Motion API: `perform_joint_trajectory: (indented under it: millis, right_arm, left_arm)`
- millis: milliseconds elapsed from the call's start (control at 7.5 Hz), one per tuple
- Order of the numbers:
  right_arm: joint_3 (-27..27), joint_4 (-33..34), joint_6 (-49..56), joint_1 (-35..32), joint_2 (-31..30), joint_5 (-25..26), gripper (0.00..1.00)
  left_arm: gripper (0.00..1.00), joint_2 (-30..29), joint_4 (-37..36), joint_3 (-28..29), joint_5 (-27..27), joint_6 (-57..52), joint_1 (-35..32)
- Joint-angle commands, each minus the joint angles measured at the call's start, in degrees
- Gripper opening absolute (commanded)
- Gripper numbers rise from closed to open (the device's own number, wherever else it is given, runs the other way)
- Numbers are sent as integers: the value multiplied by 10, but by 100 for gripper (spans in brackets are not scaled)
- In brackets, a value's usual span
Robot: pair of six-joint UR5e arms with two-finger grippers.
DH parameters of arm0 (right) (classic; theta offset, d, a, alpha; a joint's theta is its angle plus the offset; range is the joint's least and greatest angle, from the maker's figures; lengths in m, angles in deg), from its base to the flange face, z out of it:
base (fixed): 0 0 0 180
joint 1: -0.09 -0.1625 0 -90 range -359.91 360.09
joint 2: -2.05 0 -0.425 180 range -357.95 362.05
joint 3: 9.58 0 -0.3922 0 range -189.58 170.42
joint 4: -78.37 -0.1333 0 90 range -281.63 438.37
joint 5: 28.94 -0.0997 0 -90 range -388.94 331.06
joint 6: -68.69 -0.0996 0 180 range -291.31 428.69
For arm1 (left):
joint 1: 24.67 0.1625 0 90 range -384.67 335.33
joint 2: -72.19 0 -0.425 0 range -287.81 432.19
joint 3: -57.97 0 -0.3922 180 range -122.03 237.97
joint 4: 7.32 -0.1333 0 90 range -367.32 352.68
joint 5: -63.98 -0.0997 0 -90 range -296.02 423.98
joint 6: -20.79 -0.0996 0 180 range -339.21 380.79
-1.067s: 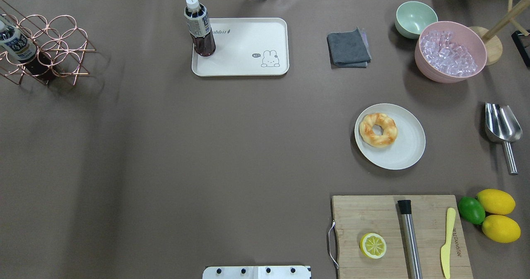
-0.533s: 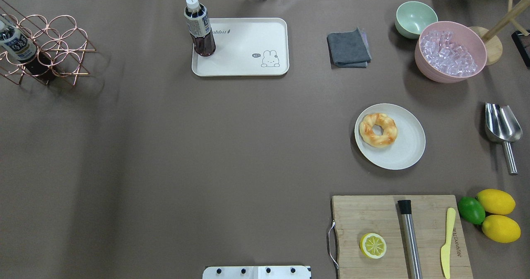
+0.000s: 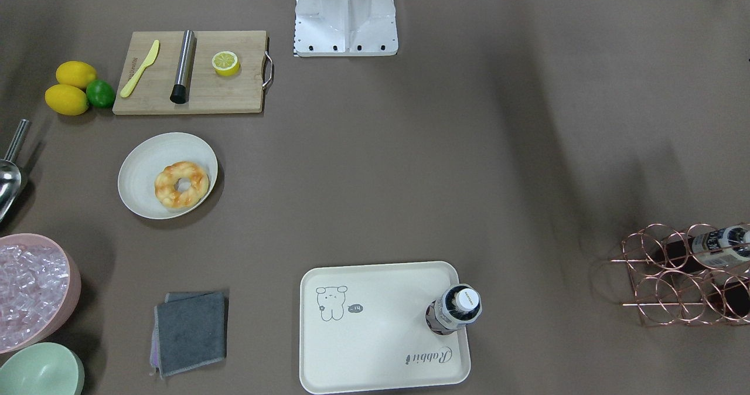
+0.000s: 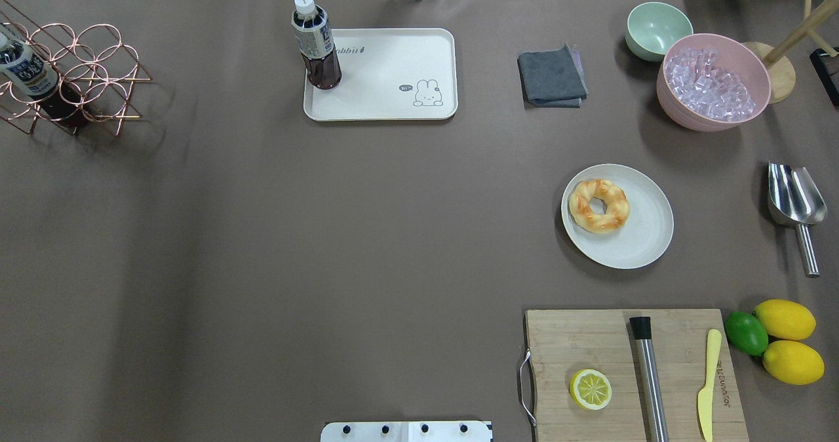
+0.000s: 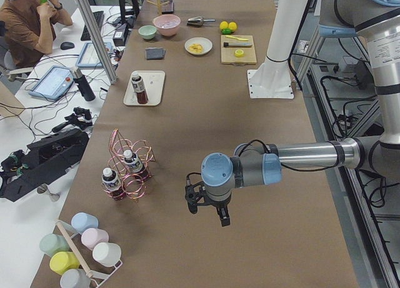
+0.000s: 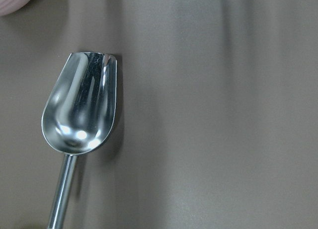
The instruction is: Place donut on tray
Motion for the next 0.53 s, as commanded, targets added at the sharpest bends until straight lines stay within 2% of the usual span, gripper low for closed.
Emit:
perform_joint_trajectory:
  millis: [0, 133, 400]
  right_arm:
    - [1, 0, -1, 0, 1, -1, 100]
    - [0, 1, -9, 0, 6, -1, 100]
    - [-23, 1, -101, 32, 21, -2, 100]
  left_arm:
    - [98, -1, 0, 0, 0, 0, 0]
    - [98, -1, 0, 0, 0, 0, 0]
    - [98, -2, 0, -1, 1, 0, 0]
